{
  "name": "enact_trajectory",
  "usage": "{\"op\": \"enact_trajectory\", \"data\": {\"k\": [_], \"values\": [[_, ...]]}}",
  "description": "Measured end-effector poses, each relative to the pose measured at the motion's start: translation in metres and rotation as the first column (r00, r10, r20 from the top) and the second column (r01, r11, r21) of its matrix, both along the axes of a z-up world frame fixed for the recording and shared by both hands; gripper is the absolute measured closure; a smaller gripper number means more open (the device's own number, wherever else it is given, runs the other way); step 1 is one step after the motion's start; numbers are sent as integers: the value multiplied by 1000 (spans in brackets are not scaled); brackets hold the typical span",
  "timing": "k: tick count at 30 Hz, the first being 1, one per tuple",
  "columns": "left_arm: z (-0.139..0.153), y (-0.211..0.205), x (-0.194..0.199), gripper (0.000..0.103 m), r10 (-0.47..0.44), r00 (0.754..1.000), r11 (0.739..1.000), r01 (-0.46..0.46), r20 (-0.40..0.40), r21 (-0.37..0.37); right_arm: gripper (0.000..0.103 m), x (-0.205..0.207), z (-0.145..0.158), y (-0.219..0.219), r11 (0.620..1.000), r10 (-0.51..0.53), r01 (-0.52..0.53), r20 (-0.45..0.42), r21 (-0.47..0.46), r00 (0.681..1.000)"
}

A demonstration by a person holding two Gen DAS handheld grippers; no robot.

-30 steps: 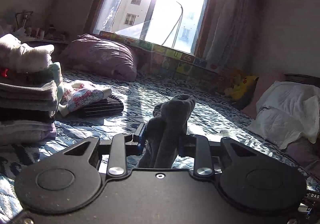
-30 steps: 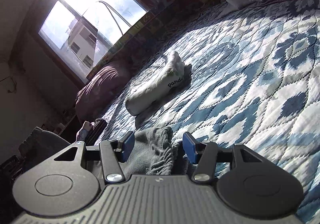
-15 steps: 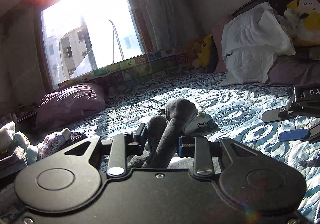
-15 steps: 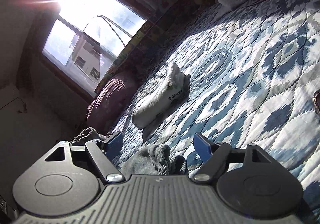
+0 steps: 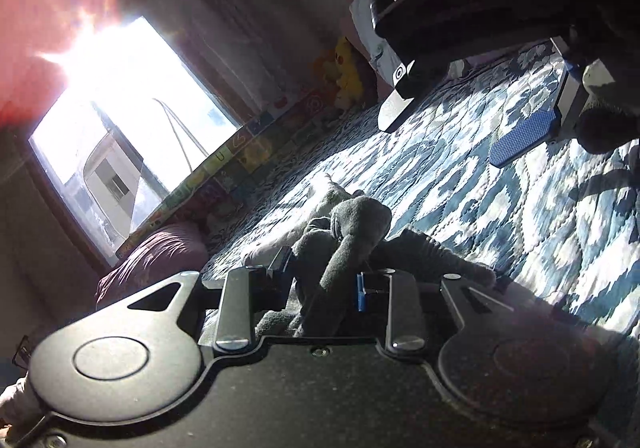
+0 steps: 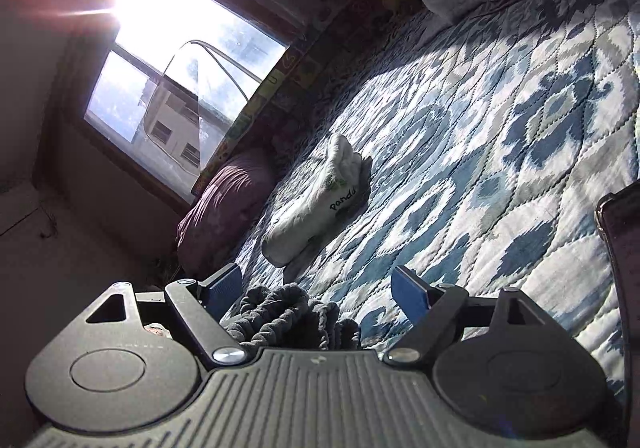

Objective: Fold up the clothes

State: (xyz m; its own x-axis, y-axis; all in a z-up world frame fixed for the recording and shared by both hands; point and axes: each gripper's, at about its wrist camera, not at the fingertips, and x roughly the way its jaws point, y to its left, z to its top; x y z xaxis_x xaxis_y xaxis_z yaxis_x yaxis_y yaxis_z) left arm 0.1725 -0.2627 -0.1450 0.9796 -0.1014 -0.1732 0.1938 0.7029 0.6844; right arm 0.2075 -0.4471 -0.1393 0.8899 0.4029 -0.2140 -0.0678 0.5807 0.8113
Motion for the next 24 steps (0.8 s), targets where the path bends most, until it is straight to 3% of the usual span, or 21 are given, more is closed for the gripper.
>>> {"op": "enact_trajectory", "data": {"k": [1,2,4,6,7,9,12,14,16,19,24], "values": [[-1,-1,-2,65,-34,999,999,34,-25,0,22,0,1,0,1000,2,-2,4,-4,1000],[-2,-1,-5,48,-73,996,997,73,-54,-3,22,0,2,-1,1000,3,-3,8,-9,1000],[2,4,-17,41,-163,983,987,161,-81,-20,22,-1,4,-2,1000,0,0,19,-18,1000],[9,12,-27,42,-233,966,972,229,-116,-43,22,-2,6,-3,1000,-4,5,30,-26,1000],[15,19,-29,43,-233,964,972,226,-128,-63,23,-3,8,-2,999,-9,11,42,-39,999],[30,39,-33,56,-219,968,970,202,-125,-135,29,-6,16,4,995,-9,17,83,-95,997],[49,75,-35,58,-191,970,951,144,-152,-274,33,-7,33,30,972,51,-14,154,-235,987],[60,106,-25,58,-167,964,911,71,-206,-406,33,-4,42,56,947,134,-72,183,-312,974],[65,130,-12,59,-131,961,875,-4,-245,-485,34,2,46,84,913,193,-113,172,-391,966],[65,155,6,61,-94,952,839,-82,-292,-537,34,10,44,104,886,195,-116,132,-450,972],[44,173,17,61,-143,921,819,-95,-361,-566,34,23,39,134,834,188,-125,65,-538,980]]}}
